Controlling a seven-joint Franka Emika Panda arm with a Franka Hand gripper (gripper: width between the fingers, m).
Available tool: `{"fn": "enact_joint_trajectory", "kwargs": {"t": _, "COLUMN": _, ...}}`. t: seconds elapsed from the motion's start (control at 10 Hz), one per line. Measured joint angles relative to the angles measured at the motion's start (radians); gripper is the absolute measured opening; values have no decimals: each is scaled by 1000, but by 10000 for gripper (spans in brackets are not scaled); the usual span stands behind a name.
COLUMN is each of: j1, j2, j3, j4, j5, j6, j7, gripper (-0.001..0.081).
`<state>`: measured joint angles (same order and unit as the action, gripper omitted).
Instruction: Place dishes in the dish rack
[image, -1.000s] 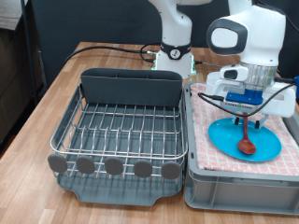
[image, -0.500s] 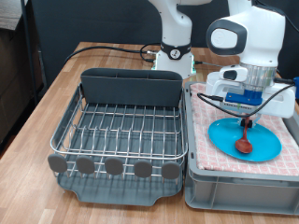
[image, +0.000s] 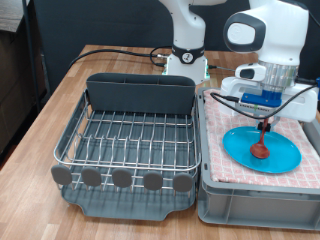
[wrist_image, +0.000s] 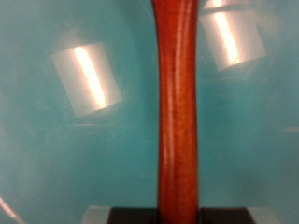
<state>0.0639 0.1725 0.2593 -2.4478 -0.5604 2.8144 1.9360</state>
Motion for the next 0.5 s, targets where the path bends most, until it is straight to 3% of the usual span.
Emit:
{"fn": "enact_joint_trajectory", "kwargs": {"t": 0.3, "j1": -22, "j2": -117, "j3": 25, "j4": -36, "j5": 249, "j6": -32, "j7": -176, "gripper": 93}}
{"fn": "enact_joint_trajectory", "kwargs": {"t": 0.5, "j1": -22, "j2": -199, "j3": 22, "j4": -61, "j5": 340, "j6": -81, "j7": -171, "gripper": 93}}
